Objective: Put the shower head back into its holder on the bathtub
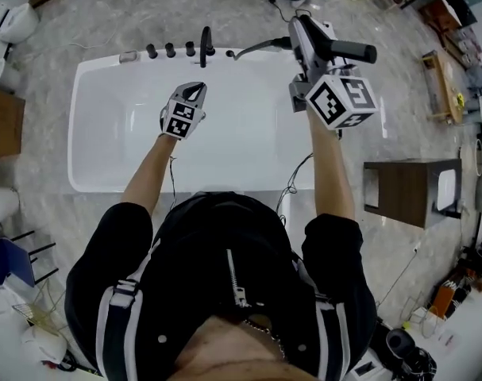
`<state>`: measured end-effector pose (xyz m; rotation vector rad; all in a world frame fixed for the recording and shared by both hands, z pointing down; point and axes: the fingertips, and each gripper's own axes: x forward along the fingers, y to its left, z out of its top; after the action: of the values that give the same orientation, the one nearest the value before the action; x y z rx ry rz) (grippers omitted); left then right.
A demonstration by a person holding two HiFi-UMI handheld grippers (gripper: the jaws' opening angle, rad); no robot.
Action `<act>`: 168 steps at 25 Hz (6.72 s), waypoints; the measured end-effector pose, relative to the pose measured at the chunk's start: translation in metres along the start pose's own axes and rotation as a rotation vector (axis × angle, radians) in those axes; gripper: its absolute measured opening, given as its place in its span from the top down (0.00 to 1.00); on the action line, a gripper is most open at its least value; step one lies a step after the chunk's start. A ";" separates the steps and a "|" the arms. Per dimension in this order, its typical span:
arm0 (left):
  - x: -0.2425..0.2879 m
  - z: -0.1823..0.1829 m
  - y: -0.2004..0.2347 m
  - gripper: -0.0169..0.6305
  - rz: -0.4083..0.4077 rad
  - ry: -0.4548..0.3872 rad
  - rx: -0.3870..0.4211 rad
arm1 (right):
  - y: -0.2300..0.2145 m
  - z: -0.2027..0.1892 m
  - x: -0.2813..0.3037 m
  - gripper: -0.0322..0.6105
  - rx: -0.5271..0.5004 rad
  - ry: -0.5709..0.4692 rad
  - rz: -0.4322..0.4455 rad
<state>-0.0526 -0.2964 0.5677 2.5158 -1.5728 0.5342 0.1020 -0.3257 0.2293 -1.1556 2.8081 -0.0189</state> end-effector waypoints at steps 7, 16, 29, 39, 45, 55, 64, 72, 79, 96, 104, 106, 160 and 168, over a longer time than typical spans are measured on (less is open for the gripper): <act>-0.033 0.012 0.017 0.93 0.048 -0.057 -0.016 | 0.002 -0.014 0.024 0.83 -0.026 0.025 0.013; -0.061 0.016 0.024 0.93 0.069 -0.081 -0.033 | -0.007 -0.018 0.040 0.83 -0.025 0.045 -0.009; -0.089 0.024 0.024 0.93 0.124 -0.114 -0.062 | -0.015 -0.060 0.048 0.83 -0.013 0.096 -0.023; -0.090 0.025 0.023 0.93 0.177 -0.122 -0.148 | -0.034 -0.085 0.061 0.82 -0.041 0.141 0.014; -0.084 0.020 0.014 0.93 0.189 -0.101 -0.130 | -0.051 -0.104 0.065 0.82 -0.020 0.165 0.021; -0.078 0.022 0.020 0.93 0.214 -0.109 -0.178 | -0.069 -0.136 0.078 0.82 0.017 0.195 0.020; -0.076 0.017 0.018 0.93 0.224 -0.090 -0.165 | -0.079 -0.164 0.093 0.82 0.043 0.221 0.023; -0.069 0.011 0.022 0.93 0.226 -0.083 -0.184 | -0.087 -0.199 0.108 0.82 0.043 0.264 0.028; -0.057 0.003 0.026 0.93 0.219 -0.077 -0.199 | -0.086 -0.230 0.122 0.82 0.008 0.319 0.056; -0.017 -0.026 0.031 0.93 0.202 -0.048 -0.234 | -0.113 -0.318 0.164 0.82 0.055 0.391 0.060; 0.002 -0.035 0.035 0.93 0.190 -0.026 -0.250 | -0.129 -0.346 0.174 0.82 0.059 0.405 0.030; 0.007 -0.038 0.037 0.93 0.189 -0.045 -0.240 | -0.130 -0.357 0.181 0.82 0.043 0.409 0.040; 0.017 -0.179 0.014 0.93 0.243 0.064 -0.451 | -0.181 -0.611 0.270 0.82 0.058 0.611 -0.035; -0.008 -0.204 0.017 0.93 0.311 0.091 -0.492 | -0.184 -0.624 0.281 0.82 0.012 0.628 -0.058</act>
<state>-0.1171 -0.2386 0.7529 1.8806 -1.8048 0.2449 -0.0310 -0.6716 0.8339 -1.4310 3.2815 -0.4836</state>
